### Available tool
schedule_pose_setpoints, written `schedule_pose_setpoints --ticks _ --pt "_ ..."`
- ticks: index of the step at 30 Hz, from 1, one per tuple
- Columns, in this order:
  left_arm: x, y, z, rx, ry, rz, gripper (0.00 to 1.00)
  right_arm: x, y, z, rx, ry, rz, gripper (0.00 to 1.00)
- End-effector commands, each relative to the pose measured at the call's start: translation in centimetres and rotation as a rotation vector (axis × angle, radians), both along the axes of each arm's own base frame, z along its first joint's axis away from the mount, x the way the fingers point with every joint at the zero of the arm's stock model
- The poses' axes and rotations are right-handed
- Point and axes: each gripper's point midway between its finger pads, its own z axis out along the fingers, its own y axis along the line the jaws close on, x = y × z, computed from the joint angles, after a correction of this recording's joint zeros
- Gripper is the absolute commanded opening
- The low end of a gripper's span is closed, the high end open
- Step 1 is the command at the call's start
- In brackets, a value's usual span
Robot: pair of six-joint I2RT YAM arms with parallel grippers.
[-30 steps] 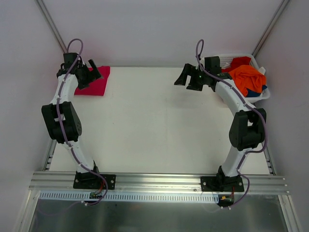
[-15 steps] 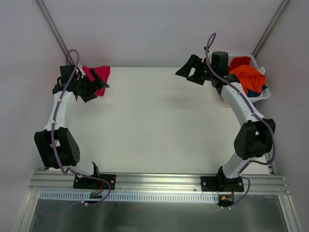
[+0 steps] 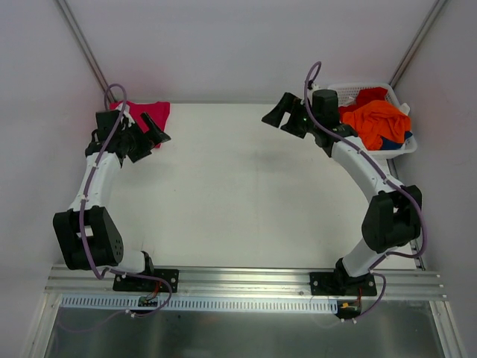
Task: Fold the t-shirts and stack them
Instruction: Put the neatly folded tshirt into the corner of the board with the left arm
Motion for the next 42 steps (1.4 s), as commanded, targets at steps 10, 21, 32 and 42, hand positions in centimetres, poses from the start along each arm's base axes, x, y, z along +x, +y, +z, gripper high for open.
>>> schedule_pose_setpoints --ticks 10,21,32,42 --pt "0.6 -1.3 6.3 0.295 -0.295 -0.269 0.99 -0.1 -4.4 8.8 -0.370 -0.395 -0.124 1.00" --pt "0.7 2.6 8.2 0.562 -0.300 -0.095 0.99 1.1 -10.5 8.0 -0.397 -0.319 -0.494 0.99" --pt "-0.5 -0.3 6.5 0.394 -0.267 -0.148 0.99 0.9 -12.3 4.6 -0.374 -0.170 -0.628 0.99" --pt "-0.2 0.8 7.5 0.434 -0.270 -0.098 0.99 1.0 -12.8 3.0 -0.428 -0.130 -0.638 0.99"
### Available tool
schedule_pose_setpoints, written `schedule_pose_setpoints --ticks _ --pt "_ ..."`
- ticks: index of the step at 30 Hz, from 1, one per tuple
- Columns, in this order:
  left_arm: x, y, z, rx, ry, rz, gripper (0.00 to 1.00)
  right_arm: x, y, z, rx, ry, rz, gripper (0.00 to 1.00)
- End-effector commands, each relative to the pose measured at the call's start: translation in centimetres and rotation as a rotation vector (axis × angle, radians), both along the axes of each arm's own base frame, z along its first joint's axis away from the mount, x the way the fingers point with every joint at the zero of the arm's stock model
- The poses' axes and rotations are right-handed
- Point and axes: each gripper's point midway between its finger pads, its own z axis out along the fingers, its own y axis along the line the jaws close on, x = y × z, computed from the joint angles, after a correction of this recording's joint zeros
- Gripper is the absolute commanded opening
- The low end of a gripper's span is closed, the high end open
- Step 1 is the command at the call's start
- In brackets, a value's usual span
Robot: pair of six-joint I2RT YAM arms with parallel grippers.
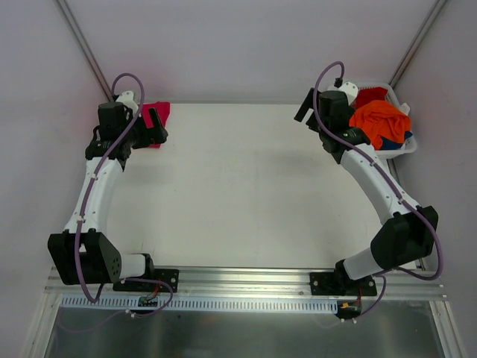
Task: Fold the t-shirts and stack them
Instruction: Put the neatly folded tshirt into the corner of the board with the left arm
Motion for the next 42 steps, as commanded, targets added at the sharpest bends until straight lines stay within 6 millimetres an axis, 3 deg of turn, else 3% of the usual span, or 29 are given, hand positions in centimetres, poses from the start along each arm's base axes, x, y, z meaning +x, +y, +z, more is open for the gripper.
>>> schedule_pose_setpoints --ticks 1,5,8,11,15,19,26,32,38,42 --pt "0.1 0.8 2.2 0.020 -0.059 0.052 0.99 0.3 -0.8 0.3 -0.010 -0.007 -0.038 1.00" --pt "-0.4 2.1 1.8 0.089 -0.056 0.088 0.99 0.0 -1.5 0.0 -0.054 0.000 -0.053 1.00" --pt "-0.9 0.9 2.1 0.042 -0.066 0.045 0.99 -0.2 -2.0 0.5 -0.070 -0.018 -0.065 0.99" --pt "-1.7 -0.2 0.9 -0.044 -0.034 0.040 0.99 0.0 -2.1 0.3 -0.086 -0.043 -0.064 0.99" --pt "-2.0 -0.6 -1.5 -0.092 0.036 0.064 0.99 -0.2 -2.8 -1.4 -0.103 -0.017 -0.102 1.00" --pt "-2.6 -1.4 -1.4 -0.149 0.040 0.056 0.99 -0.2 -1.6 -1.6 -0.100 -0.047 -0.039 1.00" --pt "-2.5 -1.2 -1.4 -0.156 0.042 0.085 0.99 0.1 0.3 -0.5 -0.106 -0.077 0.058 1.00" --pt "-2.7 -0.7 -1.7 -0.156 0.047 0.122 0.99 0.3 1.2 -0.9 -0.098 -0.069 0.098 0.99" --pt "-2.5 -0.5 -0.7 -0.185 0.025 0.159 0.99 0.2 1.3 -1.0 -0.087 -0.067 0.096 0.99" --pt "-2.1 -0.3 -1.6 -0.184 0.048 0.183 0.99 0.3 2.3 -1.1 -0.057 -0.069 0.129 1.00"
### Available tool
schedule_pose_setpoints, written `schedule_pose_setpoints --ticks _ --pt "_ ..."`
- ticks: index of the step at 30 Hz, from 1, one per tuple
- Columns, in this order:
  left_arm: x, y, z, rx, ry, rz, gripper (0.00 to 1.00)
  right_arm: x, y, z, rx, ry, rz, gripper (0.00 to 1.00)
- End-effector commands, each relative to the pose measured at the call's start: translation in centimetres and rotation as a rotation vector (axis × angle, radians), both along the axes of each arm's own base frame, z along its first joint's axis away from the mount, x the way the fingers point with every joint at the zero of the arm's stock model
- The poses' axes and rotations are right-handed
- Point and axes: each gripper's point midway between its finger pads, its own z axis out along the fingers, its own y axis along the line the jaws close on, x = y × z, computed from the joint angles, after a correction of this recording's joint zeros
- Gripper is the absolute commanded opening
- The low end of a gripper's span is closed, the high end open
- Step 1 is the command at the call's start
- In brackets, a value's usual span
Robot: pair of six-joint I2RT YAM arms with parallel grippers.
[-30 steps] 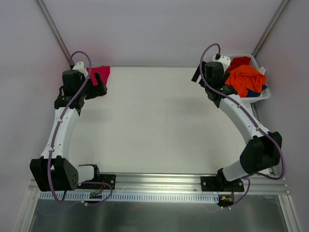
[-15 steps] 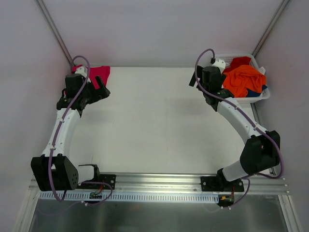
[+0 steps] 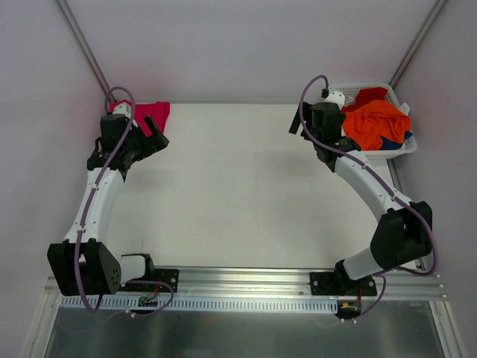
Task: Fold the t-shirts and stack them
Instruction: Put the neatly folded tshirt into the corner of the board with the left arm
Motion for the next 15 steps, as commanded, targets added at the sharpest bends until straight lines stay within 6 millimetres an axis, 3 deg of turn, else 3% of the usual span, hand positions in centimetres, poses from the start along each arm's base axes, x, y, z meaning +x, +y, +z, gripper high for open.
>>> schedule_pose_setpoints --ticks 1,4,7,11,15 --pt "0.4 0.0 0.1 0.004 -0.008 0.002 0.99 0.6 1.4 3.3 0.063 -0.090 0.040 0.99" --pt "0.7 -0.3 -0.2 0.019 0.003 -0.038 0.99 0.4 2.6 3.0 0.096 -0.064 0.086 1.00" --pt "1.2 0.8 0.7 0.061 -0.019 -0.002 0.99 0.1 6.2 2.8 0.139 -0.044 0.258 0.99" --pt "2.6 2.4 2.0 0.046 -0.043 0.021 0.99 -1.1 12.9 3.1 0.159 -0.016 0.519 1.00" --pt "4.5 1.4 2.1 -0.022 -0.032 -0.035 0.99 0.2 16.4 4.1 0.171 -0.034 0.577 0.98"
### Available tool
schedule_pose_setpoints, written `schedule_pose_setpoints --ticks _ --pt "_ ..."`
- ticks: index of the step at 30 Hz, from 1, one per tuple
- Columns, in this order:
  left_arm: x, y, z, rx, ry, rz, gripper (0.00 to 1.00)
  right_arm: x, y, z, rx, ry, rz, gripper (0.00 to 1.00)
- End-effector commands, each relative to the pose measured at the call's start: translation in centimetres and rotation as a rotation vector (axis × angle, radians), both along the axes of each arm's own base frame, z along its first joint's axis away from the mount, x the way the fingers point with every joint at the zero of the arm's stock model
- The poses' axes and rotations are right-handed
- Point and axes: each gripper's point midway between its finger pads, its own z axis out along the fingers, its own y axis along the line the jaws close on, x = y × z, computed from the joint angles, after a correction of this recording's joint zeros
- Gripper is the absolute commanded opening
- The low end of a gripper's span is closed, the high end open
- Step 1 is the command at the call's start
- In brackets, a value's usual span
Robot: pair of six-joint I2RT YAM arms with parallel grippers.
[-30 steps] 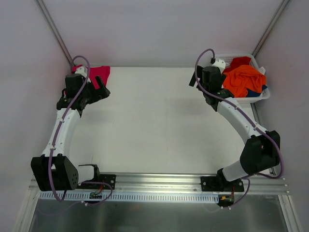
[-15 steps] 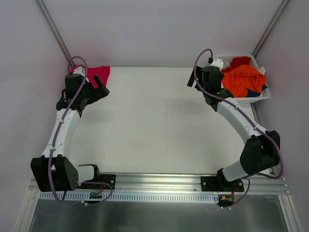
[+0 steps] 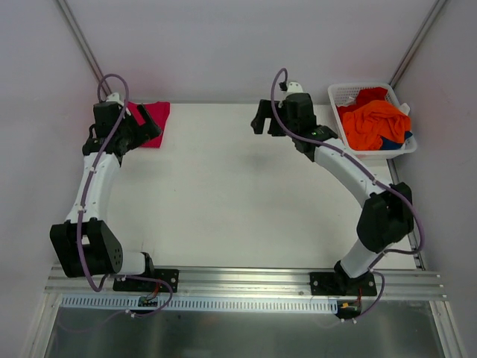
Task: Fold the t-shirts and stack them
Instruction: Put the neatly folded tshirt into the corner of the board with the left arm
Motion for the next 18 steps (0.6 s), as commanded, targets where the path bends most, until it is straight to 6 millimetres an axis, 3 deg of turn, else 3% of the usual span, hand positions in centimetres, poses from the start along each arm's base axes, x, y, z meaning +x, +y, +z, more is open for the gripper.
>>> schedule_pose_setpoints --ticks 1,4,5,7,11,18 --pt "1.6 -1.3 1.3 -0.065 -0.028 -0.072 0.99 0.8 4.4 3.6 0.079 -0.066 0.133 0.97" --pt "1.7 -2.8 1.2 -0.152 -0.042 -0.107 0.99 2.8 5.1 5.0 0.162 -0.055 0.093 0.90" --pt "1.9 -2.9 1.4 -0.149 -0.063 -0.114 0.99 3.3 5.2 5.3 0.179 -0.057 0.086 0.85" --pt "1.5 -2.4 1.2 -0.128 -0.064 -0.095 0.99 3.7 5.0 5.6 0.189 -0.063 0.072 0.84" --pt "1.0 -2.2 1.5 -0.093 -0.081 -0.104 0.99 3.3 3.8 5.3 0.127 -0.061 0.074 0.99" --pt "0.4 -2.7 1.5 -0.103 -0.085 -0.128 0.99 1.4 1.5 4.3 0.044 -0.058 0.061 0.99"
